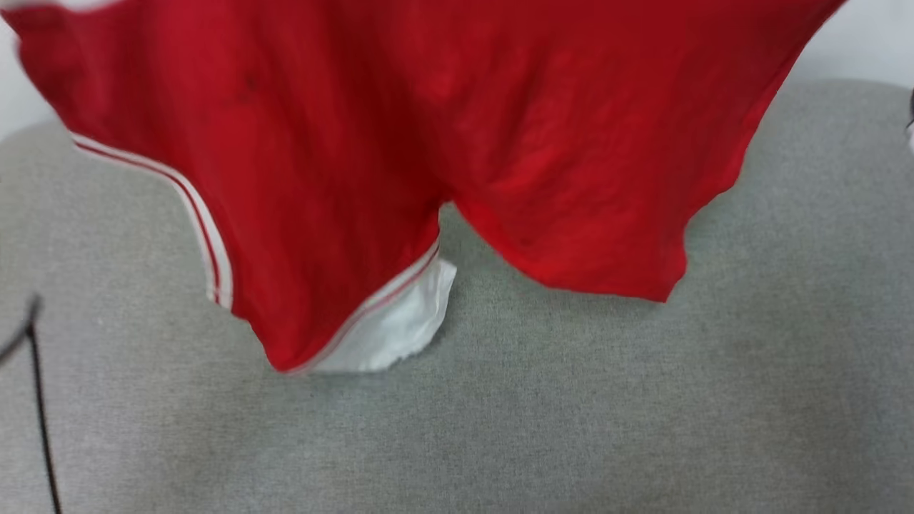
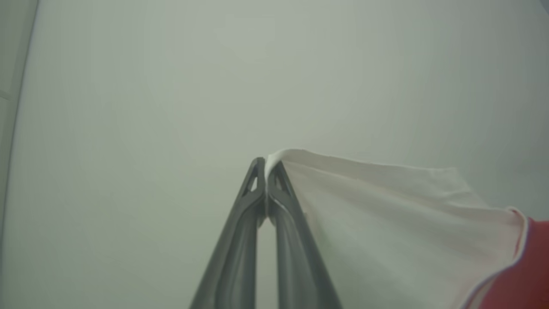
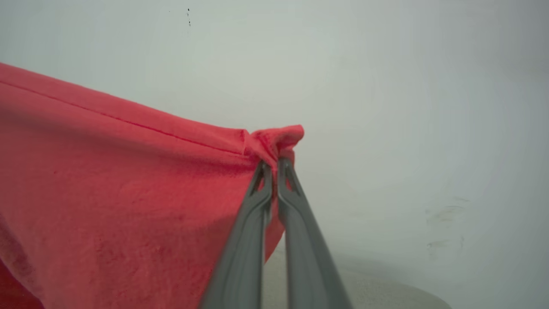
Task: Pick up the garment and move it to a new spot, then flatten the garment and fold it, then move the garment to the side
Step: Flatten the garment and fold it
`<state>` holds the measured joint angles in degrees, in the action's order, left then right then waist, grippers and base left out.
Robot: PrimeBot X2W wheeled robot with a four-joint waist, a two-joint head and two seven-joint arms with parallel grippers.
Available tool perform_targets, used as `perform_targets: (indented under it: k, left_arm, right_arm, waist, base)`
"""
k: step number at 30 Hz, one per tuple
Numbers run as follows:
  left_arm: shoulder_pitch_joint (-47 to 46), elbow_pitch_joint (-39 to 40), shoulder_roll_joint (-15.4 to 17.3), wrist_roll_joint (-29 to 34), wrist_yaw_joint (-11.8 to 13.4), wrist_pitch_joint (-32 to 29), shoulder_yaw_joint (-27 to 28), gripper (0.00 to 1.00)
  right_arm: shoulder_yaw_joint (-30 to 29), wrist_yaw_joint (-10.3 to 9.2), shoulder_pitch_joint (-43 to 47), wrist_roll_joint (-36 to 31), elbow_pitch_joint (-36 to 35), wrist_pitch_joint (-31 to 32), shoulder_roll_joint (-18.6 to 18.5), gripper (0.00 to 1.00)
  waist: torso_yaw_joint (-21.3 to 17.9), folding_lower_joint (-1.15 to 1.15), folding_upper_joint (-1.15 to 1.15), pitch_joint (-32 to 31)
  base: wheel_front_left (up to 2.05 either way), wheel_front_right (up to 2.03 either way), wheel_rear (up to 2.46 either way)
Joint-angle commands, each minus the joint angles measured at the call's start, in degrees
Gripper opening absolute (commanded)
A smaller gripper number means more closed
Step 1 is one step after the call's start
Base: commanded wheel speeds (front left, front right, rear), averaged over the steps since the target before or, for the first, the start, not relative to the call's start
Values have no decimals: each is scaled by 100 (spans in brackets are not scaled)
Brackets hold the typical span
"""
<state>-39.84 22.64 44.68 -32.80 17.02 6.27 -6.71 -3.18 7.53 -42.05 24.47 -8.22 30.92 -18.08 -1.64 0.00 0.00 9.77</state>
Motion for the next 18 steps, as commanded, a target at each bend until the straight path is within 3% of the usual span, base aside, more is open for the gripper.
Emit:
perform_targets:
  k: [1,10,18]
  left_arm:
    - [-287,-98,133,32,-84,-51,86,0]
    - [-1885,-850,646,109,-786,-315,-83,0]
    - [-4118,-2439,549,481,-1516,-315,-616,0]
  right_arm:
    - [-76,-9,-222,-99,-72,-23,28,0]
    - [-252,-10,-1357,-561,23,-55,-67,0]
    - [-256,-13,-2951,-1167,1123,-500,-283,0]
  waist:
    - [-29,0,0,264]
    - [26,0,0,1438]
    - [123,0,0,2431]
  base:
    - [0,0,0]
    - [0,0,0]
    - [0,0,0]
